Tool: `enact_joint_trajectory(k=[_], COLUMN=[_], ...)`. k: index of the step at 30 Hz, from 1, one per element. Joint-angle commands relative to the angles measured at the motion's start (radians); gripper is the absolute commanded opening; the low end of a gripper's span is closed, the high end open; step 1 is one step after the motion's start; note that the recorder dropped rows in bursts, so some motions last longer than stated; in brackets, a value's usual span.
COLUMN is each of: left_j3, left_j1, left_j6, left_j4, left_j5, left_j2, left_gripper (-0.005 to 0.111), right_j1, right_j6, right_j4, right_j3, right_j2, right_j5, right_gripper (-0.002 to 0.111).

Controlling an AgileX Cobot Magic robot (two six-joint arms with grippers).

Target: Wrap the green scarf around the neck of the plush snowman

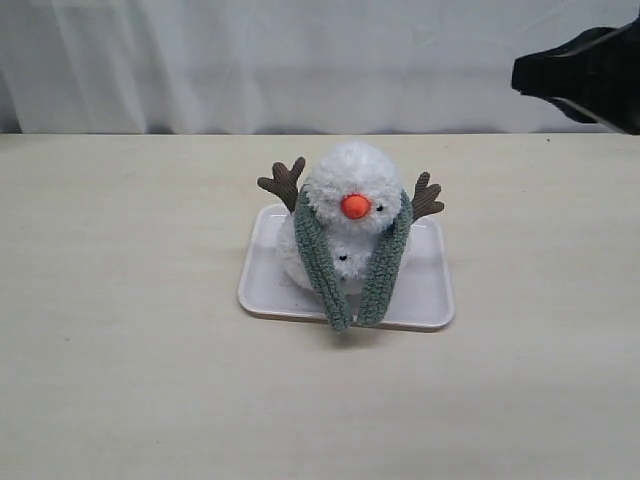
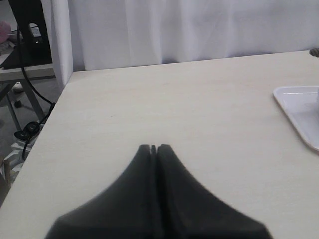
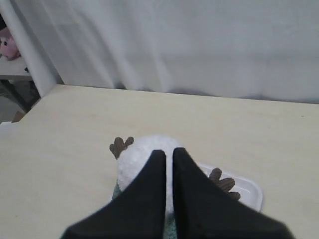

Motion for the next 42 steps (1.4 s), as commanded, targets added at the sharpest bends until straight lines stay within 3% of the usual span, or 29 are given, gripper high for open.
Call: enact_joint_trajectory(k=[1, 42], left_j3=[0.003, 0.003], left_j1=[-0.007, -0.007], left_j6=[-0.002, -0.002], left_j4=[-0.002, -0.002], left_j5=[-0.012, -0.012], left_j2=[-0.002, -0.002], left_gripper=[0.0, 0.0], right_j1=[-0.004, -0.004], right_j6=[-0.013, 0.001], right_j4=[-0.008, -0.008], right_j3=[0.019, 0.021], right_j2=[-0.102, -0.797], right_j5=[-0.001, 0.186], right_gripper=[0.004, 0.004])
